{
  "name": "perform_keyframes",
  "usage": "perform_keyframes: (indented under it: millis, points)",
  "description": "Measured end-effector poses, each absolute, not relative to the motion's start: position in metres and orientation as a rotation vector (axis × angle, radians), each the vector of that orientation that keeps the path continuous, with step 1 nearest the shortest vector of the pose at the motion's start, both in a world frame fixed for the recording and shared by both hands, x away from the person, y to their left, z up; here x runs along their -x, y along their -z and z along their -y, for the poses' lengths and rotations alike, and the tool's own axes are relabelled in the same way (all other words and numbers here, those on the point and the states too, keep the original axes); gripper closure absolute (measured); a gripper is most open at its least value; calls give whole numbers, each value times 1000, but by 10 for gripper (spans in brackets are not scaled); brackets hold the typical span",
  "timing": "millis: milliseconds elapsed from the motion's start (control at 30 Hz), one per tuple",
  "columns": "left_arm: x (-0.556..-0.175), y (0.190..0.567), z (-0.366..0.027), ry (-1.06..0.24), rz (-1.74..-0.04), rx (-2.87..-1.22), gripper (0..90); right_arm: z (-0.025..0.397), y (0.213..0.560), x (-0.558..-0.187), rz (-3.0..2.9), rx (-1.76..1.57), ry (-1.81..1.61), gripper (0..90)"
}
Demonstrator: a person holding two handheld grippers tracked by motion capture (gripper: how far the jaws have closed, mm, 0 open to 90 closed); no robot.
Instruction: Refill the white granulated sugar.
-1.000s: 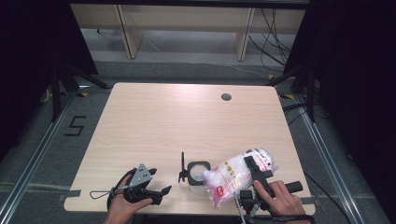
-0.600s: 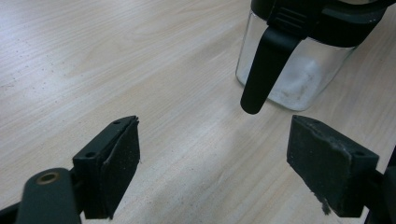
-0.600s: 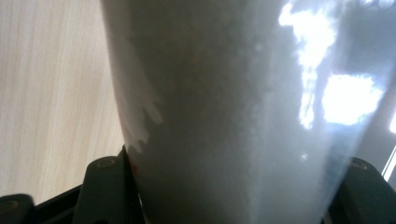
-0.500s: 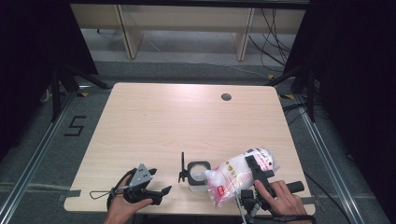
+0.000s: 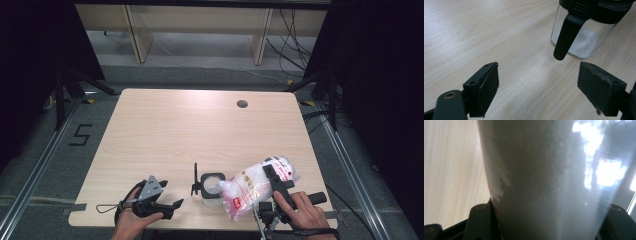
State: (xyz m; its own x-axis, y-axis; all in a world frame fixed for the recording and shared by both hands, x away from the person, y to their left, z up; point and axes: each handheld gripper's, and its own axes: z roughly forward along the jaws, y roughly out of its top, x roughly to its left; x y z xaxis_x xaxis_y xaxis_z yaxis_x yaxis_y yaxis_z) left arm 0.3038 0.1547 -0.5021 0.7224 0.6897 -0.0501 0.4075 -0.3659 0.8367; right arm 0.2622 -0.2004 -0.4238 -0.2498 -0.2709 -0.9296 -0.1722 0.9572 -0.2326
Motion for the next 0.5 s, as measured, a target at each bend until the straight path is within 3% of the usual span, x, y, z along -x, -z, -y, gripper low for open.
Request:
perform_keyframes:
  millis: [500]
  points:
    - [-303,501,-154,-375,-847,-2004,168,200,426,-265,-1823,358,63,401]
